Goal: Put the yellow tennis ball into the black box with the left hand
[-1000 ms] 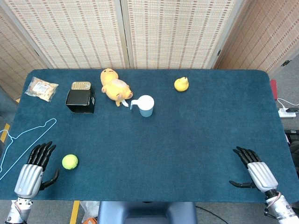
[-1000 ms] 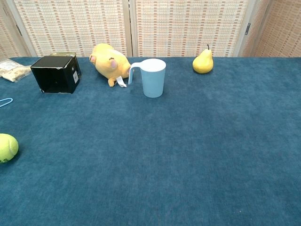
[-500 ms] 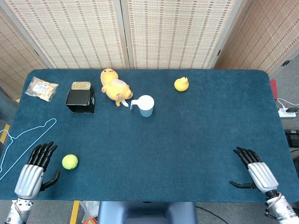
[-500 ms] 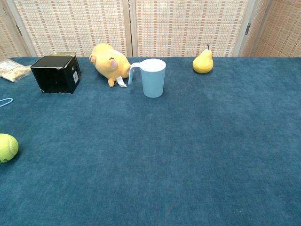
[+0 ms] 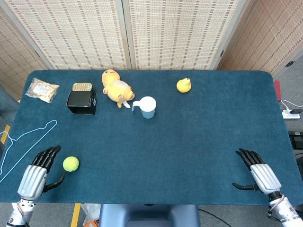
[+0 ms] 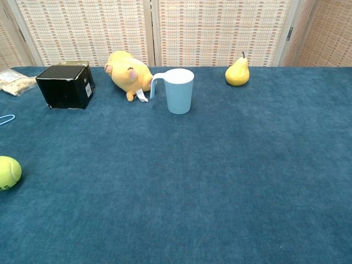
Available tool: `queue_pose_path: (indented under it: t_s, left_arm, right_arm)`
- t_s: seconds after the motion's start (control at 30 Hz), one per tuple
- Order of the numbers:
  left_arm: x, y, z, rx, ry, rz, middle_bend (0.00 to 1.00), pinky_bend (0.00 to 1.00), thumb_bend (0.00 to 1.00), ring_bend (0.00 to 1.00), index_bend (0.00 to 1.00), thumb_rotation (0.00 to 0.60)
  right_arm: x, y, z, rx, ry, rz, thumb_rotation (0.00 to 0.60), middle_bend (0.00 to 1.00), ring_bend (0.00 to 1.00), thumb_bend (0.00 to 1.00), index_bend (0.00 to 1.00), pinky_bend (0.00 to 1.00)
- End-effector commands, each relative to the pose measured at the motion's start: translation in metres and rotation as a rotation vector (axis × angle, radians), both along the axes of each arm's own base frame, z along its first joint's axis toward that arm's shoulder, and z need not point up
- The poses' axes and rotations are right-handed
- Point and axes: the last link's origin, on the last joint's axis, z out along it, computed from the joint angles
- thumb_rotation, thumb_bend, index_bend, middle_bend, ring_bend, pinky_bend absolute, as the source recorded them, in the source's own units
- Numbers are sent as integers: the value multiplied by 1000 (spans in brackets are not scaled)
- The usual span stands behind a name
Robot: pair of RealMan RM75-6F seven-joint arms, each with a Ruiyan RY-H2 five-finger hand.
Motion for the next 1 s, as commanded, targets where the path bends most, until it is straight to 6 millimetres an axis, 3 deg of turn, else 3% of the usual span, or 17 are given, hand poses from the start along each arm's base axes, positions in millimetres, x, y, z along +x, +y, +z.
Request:
queue_pose_path:
  t_s: [0.03, 0.07, 0.1, 0.23, 0.3, 0.43, 0.5, 0.6, 0.8, 1.0]
  left_arm:
    - [1, -2, -1, 85, -59, -49, 994, 1000, 233, 973, 989, 489]
    - [-1, -4, -1, 91, -61, -48, 1000, 1000, 286, 999, 1000, 567]
    - [-3, -6, -2, 83, -66, -43, 1000, 1000, 334, 1000, 1000, 596]
    - [-15, -27, 0, 54, -76, -10, 1000, 1000, 679, 1000, 1000, 600]
    - [-25, -47, -6, 9, -90, 16, 1000, 1000, 756, 1000, 1000, 600]
    - [-37, -69, -21, -68, -111, 52, 1000, 1000, 786, 1000, 1000, 600]
    - [-53, -86, -49, -166, -72, 124, 1000, 1000, 789, 1000, 1000, 600]
    - [-61, -90, -70, -188, -33, 135, 1000, 1000, 790, 1000, 1000, 600]
    - [-58, -80, -95, -141, 23, 96, 1000, 1000, 791, 1000, 1000, 600]
    - [-53, -49, -107, -16, 108, 51, 1000, 1000, 800, 1000, 1000, 600]
  right_arm:
    - [0, -1, 0, 1, 1, -1, 506, 0, 0, 0, 0, 0]
    - [0, -1, 0, 2, 2, -2, 506, 0, 0, 0, 0, 0]
    - [0, -1, 0, 4, 3, -2, 506, 0, 0, 0, 0, 0]
    - [-1, -1, -1, 5, 3, -3, 506, 0, 0, 0, 0, 0]
    - [-1, -2, 0, 7, 1, -6, 506, 0, 0, 0, 0, 0]
    - [-1, -3, -1, 12, 0, -4, 506, 0, 0, 0, 0, 0]
    - [-1, -3, -2, 24, 3, -2, 506, 0, 0, 0, 0, 0]
    - [-1, -4, -2, 32, 2, 1, 506, 0, 0, 0, 0, 0]
    - [-2, -3, 0, 29, -8, 1, 506, 0, 0, 0, 0, 0]
    - [-3, -3, 1, 25, -12, -1, 506, 0, 0, 0, 0, 0]
